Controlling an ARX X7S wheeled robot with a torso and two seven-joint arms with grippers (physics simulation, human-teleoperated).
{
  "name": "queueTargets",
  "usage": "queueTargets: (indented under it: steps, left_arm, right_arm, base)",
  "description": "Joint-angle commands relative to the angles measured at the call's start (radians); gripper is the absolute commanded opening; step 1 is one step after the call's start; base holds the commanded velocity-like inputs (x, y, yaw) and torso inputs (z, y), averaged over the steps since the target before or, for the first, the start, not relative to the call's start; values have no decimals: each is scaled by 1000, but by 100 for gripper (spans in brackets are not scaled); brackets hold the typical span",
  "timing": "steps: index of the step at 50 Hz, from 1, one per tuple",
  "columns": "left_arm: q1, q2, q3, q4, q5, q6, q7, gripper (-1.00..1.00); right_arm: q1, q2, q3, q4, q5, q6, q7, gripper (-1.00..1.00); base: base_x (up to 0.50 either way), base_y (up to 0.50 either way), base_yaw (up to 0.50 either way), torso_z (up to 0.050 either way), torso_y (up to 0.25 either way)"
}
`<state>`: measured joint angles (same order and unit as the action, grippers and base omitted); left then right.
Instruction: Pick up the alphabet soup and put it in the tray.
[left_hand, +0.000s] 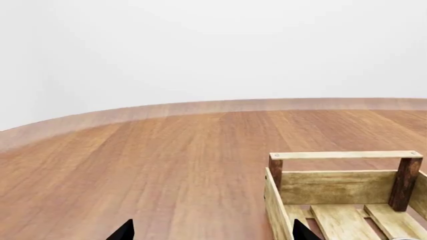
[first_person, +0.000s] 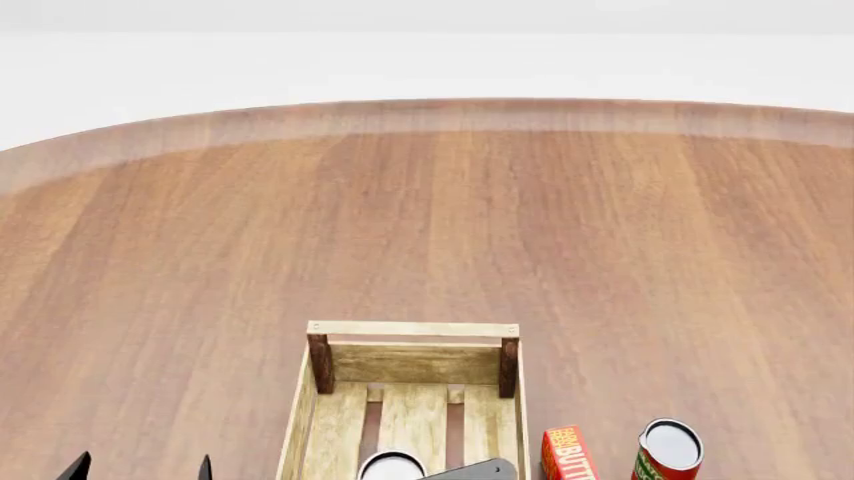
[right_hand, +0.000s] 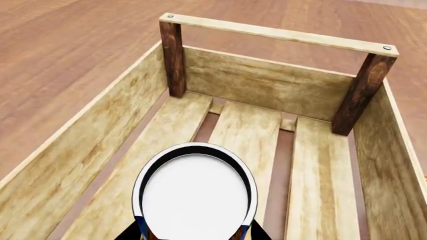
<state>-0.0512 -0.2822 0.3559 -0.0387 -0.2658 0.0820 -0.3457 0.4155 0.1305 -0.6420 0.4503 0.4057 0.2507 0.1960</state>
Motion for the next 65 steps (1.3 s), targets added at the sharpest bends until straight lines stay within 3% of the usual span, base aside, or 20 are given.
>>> queueTargets:
  steps: [1, 33, 34, 65]
  left_arm:
    - [-1, -3, 2, 1, -3, 0, -4, 100]
    - [-5, -7, 12, -3, -9, 4, -9, 100]
    - [-5, -7, 12, -5, -9, 5, -9, 100]
    - [-3, -14, 19, 4, -9, 10, -22, 100]
  right_arm:
    - [9, 1, -1, -15, -22, -2, -2, -100]
    - [23, -4, -16, 27, -7, -4, -4, -100]
    - [22, -3, -16, 24, -5, -2, -5, 100]
    - [-96, 140, 32, -402, 74, 110, 120, 100]
  base:
    - [0, 0, 0, 0, 0]
    - [0, 0, 0, 0, 0]
    - [0, 0, 0, 0, 0]
    - [0, 0, 0, 0, 0]
